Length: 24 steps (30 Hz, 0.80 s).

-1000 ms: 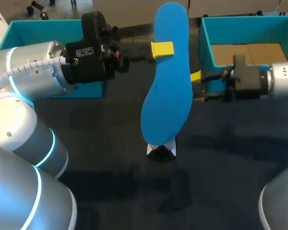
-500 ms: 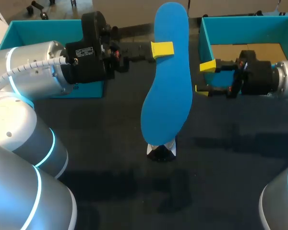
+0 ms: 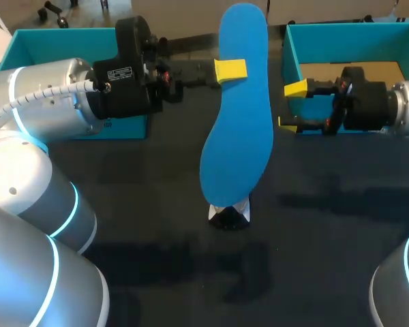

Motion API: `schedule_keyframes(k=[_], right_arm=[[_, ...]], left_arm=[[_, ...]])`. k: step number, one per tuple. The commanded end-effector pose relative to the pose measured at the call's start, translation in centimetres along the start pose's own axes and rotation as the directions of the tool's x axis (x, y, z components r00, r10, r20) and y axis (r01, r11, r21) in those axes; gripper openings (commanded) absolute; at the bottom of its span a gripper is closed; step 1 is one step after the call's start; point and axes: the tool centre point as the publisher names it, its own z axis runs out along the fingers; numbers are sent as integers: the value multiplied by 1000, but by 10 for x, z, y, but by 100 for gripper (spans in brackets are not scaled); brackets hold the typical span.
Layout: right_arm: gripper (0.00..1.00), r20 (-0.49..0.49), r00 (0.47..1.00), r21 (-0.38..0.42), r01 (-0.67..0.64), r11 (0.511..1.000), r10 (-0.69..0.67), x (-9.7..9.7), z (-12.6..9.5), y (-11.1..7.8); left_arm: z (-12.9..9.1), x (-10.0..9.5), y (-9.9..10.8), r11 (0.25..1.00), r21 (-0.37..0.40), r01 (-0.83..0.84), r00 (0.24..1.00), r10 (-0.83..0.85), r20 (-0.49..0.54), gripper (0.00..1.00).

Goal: Take the shoe out of the shoebox, open the shoe tongue, remove and reinsert the insole, then place the shoe into the shoebox

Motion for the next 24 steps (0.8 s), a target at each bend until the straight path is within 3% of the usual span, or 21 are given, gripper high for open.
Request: schedule_keyframes(k=[1,6,13,24], right_arm=[[100,2,1000,-1,-1,1000,1,0,2,0],[100,2,1000,-1,-1,1000,1,0,2,0],[100,2,1000,-1,-1,1000,1,0,2,0],[100,2,1000,-1,-1,1000,1,0,2,0]], left_arm=[[2,8,5,999,49,-1,1000,1,5,0],[2,8,5,999,49,-1,1000,1,5,0],[-10,-3,1,983,35,-179,982,181,-61,0],[-23,-30,-5,867,26,-497,863,497,-90,0]])
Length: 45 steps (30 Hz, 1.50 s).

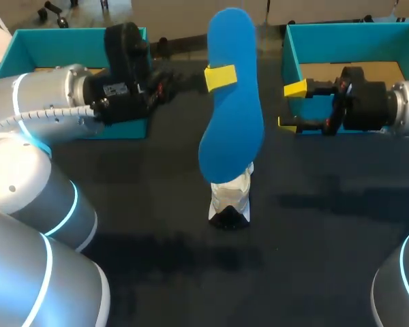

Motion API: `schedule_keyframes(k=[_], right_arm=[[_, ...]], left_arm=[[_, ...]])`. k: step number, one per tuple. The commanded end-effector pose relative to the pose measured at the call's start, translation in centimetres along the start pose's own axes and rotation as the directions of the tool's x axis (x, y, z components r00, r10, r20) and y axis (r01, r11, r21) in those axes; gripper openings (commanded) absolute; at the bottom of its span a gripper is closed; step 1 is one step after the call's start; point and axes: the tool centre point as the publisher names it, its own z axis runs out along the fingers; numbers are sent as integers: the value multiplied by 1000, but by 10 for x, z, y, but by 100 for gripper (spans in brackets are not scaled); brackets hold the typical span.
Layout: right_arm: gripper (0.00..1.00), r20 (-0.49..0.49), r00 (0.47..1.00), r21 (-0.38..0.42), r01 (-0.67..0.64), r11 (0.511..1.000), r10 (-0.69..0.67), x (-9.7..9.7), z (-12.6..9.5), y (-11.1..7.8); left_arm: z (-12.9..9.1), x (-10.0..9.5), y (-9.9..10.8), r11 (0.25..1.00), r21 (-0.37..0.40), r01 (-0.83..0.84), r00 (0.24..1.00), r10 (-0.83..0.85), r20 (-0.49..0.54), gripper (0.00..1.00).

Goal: Take the shoe out of the shoebox, open the shoe tongue, remove and reinsert the insole, then place the shoe into the shoebox

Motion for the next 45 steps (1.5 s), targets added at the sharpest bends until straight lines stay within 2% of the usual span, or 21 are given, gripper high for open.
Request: schedule_keyframes(k=[1,6,10,12,16,20,21,25,26,40,42,45], right_arm=[[100,1,1000,-2,-1,1000,1,0,1,0],[100,1,1000,-2,-1,1000,1,0,1,0],[100,1,1000,-2,-1,1000,1,0,1,0],[100,1,1000,-2,-1,1000,1,0,1,0],[100,1,1000,-2,-1,1000,1,0,1,0],[100,1,1000,-2,-1,1000,1,0,1,0],[100,1,1000,-2,-1,1000,1,0,1,0],[100,1,1000,-2,-1,1000,1,0,1,0],[100,1,1000,-2,-1,1000,1,0,1,0],[100,1,1000,-2,-1,1000,1,0,1,0],[100,1,1000,-2,-1,1000,1,0,1,0],[100,1,1000,-2,-1,1000,1,0,1,0]], left_arm=[[-8,-11,1,992,-9,-123,992,122,-42,0],[-13,-25,7,949,-4,-315,944,313,-103,0],[-14,-33,9,921,-3,-389,915,386,-120,0],[-14,-40,11,868,6,-496,855,490,-168,0],[-11,-52,9,761,98,-641,733,645,-215,0],[-9,-60,8,666,194,-721,640,746,-184,0],[-9,-61,8,659,205,-724,632,752,-187,0],[-13,-69,14,625,158,-765,594,778,-203,0],[-13,-71,14,641,144,-754,615,766,-189,0],[-13,-71,14,641,144,-754,615,766,-189,0],[-18,-69,23,575,150,-804,542,813,-212,0],[-22,-65,31,523,178,-833,479,845,-239,0]])
